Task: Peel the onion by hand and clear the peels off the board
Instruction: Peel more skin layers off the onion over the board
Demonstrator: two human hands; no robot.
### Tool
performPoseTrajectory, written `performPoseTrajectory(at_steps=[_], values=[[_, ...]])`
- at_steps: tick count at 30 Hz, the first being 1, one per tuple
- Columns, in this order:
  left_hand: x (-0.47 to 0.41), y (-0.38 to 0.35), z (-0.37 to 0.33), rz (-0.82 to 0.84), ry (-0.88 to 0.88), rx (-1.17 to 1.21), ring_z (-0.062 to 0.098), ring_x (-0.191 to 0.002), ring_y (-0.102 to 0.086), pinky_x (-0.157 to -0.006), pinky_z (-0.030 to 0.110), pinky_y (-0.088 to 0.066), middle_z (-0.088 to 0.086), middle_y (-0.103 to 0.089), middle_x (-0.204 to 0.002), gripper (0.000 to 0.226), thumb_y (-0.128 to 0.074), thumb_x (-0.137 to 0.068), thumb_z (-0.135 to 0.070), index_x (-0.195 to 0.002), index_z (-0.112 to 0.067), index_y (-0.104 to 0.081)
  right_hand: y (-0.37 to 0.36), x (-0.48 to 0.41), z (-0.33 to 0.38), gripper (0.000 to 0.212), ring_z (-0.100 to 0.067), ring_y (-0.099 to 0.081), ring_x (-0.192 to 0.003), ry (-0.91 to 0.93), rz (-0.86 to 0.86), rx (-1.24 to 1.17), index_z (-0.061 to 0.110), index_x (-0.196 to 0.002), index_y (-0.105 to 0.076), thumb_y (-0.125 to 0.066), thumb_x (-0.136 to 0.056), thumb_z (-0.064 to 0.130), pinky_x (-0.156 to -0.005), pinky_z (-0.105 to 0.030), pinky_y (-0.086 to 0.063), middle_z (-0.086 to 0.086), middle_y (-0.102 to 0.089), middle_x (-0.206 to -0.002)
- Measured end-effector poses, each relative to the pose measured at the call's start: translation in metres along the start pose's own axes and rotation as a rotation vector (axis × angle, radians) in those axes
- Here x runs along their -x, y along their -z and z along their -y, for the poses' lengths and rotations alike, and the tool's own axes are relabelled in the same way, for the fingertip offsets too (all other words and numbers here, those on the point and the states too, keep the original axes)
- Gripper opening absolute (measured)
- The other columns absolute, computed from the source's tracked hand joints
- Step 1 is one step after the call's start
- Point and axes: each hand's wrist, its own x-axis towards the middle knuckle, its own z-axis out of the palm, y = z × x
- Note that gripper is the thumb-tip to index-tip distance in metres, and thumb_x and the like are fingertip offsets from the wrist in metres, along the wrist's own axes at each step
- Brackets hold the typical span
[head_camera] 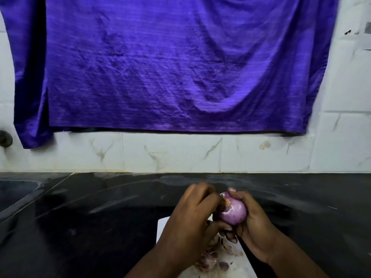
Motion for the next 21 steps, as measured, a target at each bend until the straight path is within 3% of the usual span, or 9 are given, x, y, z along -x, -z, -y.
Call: performPoseTrajectory(at_steps=[8,12,13,15,17,21], values=[[-0.0011,0.0038,0.0008,0.051,-0.017,0.005,0.014,-0.098,-0.048,-0.078,0.030,-0.045,-0.008,-0.049,-0.108,0.027,-0.079,-0.087,-0.019,-0.100,-0.019,-0.056,-0.0007,-0.0031,-0.0028,0.065,-0.021,-0.053,-0.046,0.003,-0.025,-0.042,0.010,-0.081,-0.075,-0.090,-0.048,0.063,-0.043,-0.029,-0.043,-0.013,-0.061,-0.067],[-0.0018,0.0008,-0.0006,-0.076,-0.038,-0.053,0.014,-0.092,-0.048,-0.074,0.023,-0.040,-0.006,-0.050,-0.104,0.023,-0.077,-0.085,-0.006,-0.092,-0.015,-0.058,0.0017,-0.0022,0.0016,0.058,-0.023,-0.050,-0.044,0.004,-0.054,-0.074,0.009,-0.081,-0.077,-0.066,-0.072,0.065,-0.040,-0.026,-0.038,-0.016,-0.058,-0.064],[-0.0017,0.0010,-0.0003,-0.112,0.000,-0.035,0.011,-0.097,-0.049,-0.078,0.019,-0.041,-0.010,-0.050,-0.108,0.022,-0.078,-0.087,-0.012,-0.100,-0.016,-0.061,0.0033,-0.0019,0.0032,0.060,-0.023,-0.050,-0.043,0.002,-0.065,-0.076,0.008,-0.080,-0.078,-0.059,-0.077,0.065,-0.039,-0.026,-0.037,-0.018,-0.058,-0.063],[-0.0022,0.0036,0.0000,-0.159,0.092,-0.007,0.003,-0.112,-0.049,-0.091,0.014,-0.042,-0.016,-0.048,-0.123,0.043,-0.077,-0.088,-0.041,-0.125,-0.025,-0.061,0.0044,-0.0017,0.0052,0.062,-0.023,-0.050,-0.043,-0.012,-0.084,-0.064,0.008,-0.078,-0.079,-0.056,-0.079,0.066,-0.039,-0.027,-0.037,-0.018,-0.057,-0.062],[-0.0002,0.0044,0.0010,-0.143,0.104,-0.022,0.002,-0.121,-0.049,-0.096,0.018,-0.047,-0.018,-0.046,-0.132,0.059,-0.072,-0.085,-0.056,-0.137,-0.031,-0.058,0.0023,-0.0014,0.0055,0.062,-0.023,-0.049,-0.045,-0.010,-0.095,-0.053,0.008,-0.082,-0.079,-0.060,-0.077,0.067,-0.040,-0.028,-0.037,-0.021,-0.060,-0.070],[0.0031,0.0001,-0.0024,-0.113,0.077,-0.075,0.010,-0.119,-0.055,-0.087,0.036,-0.057,-0.007,-0.056,-0.135,0.048,-0.074,-0.084,-0.056,-0.125,-0.031,-0.070,-0.0016,-0.0005,0.0044,0.063,-0.020,-0.049,-0.050,0.009,-0.036,-0.084,0.007,-0.106,-0.077,-0.054,-0.089,0.064,-0.047,-0.031,-0.038,-0.026,-0.071,-0.096]])
